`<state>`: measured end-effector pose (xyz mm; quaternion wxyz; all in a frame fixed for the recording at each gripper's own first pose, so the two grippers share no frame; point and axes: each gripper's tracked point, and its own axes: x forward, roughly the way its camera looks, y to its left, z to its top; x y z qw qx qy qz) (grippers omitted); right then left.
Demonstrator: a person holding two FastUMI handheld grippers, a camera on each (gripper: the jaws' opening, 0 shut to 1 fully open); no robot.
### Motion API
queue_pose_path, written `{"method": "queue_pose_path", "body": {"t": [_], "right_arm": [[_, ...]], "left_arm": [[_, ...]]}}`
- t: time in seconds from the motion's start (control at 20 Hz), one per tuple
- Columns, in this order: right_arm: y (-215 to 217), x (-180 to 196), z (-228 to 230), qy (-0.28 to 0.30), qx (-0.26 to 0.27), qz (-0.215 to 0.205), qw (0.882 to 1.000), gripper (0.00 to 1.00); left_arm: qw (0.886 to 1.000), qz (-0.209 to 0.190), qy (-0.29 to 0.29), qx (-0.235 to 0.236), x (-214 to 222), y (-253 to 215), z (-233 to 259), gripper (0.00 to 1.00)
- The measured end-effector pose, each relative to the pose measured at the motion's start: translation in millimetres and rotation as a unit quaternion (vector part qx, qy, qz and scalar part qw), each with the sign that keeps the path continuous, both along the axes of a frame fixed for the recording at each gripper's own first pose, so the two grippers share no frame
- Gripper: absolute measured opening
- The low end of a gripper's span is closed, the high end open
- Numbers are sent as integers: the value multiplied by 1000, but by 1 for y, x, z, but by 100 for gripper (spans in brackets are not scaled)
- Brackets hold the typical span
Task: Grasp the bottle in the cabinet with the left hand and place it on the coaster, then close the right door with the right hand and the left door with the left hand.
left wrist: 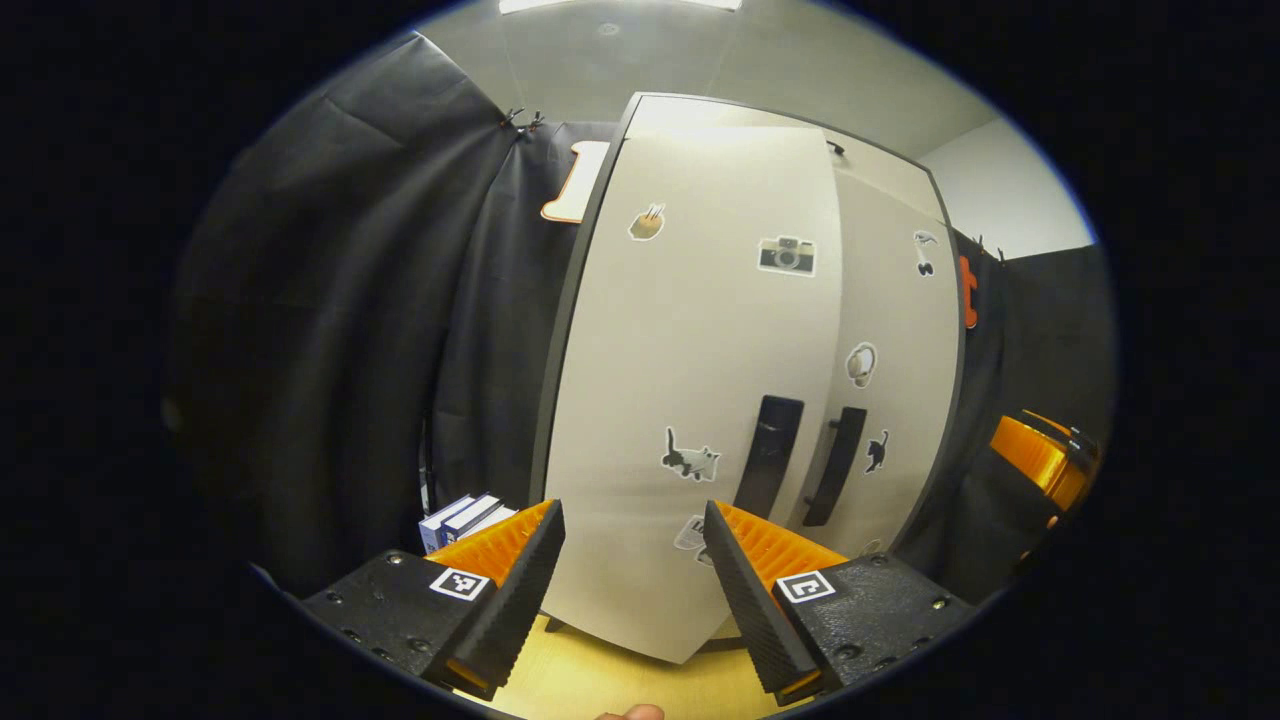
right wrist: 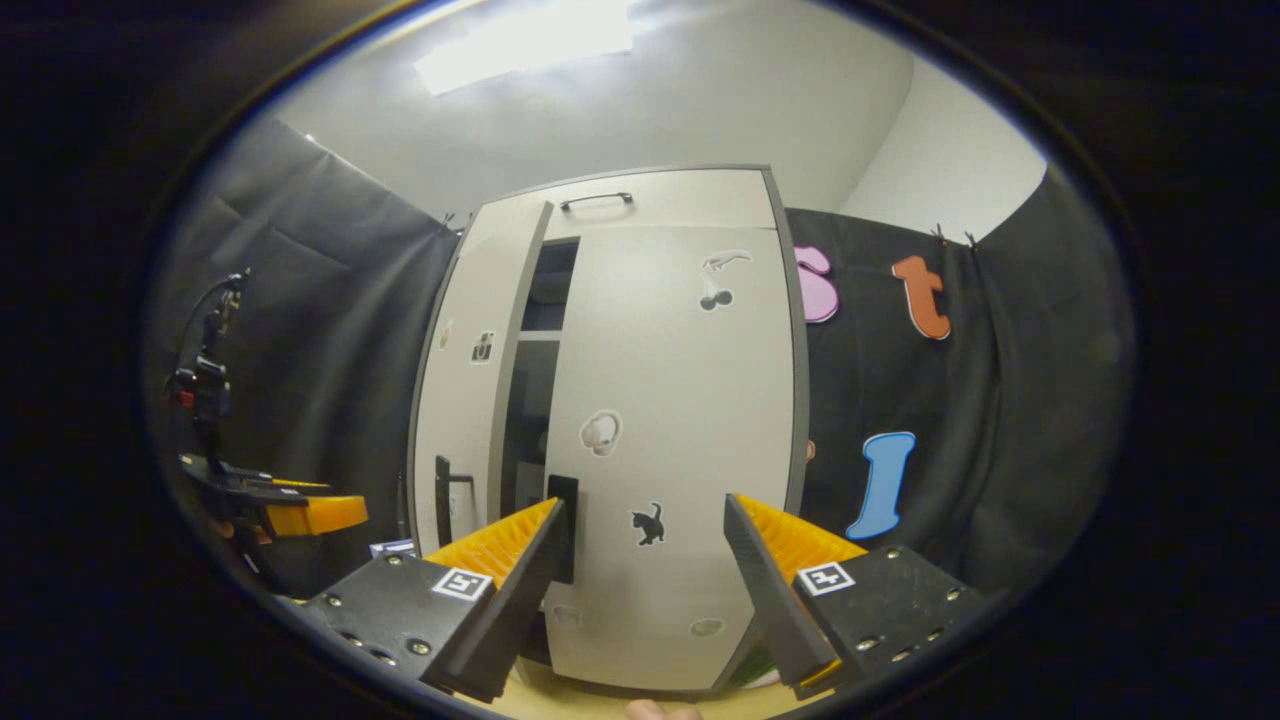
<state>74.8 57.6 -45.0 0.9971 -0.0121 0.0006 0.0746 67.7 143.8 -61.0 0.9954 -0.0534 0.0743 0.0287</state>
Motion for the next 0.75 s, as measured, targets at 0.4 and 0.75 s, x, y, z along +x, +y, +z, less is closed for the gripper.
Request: {"method": "queue_pose_path", "body": {"t": [0.4, 0.75], "right_arm": [[-21, -21, 19, -8, 2, -12, 1000, 95], [-36, -39, 28, -11, -2, -11, 1000, 95]], "left_arm": [[999, -31, -34, 16, -10, -62, 51, 90], [997, -48, -55, 35, -29, -98, 73, 90]]}}
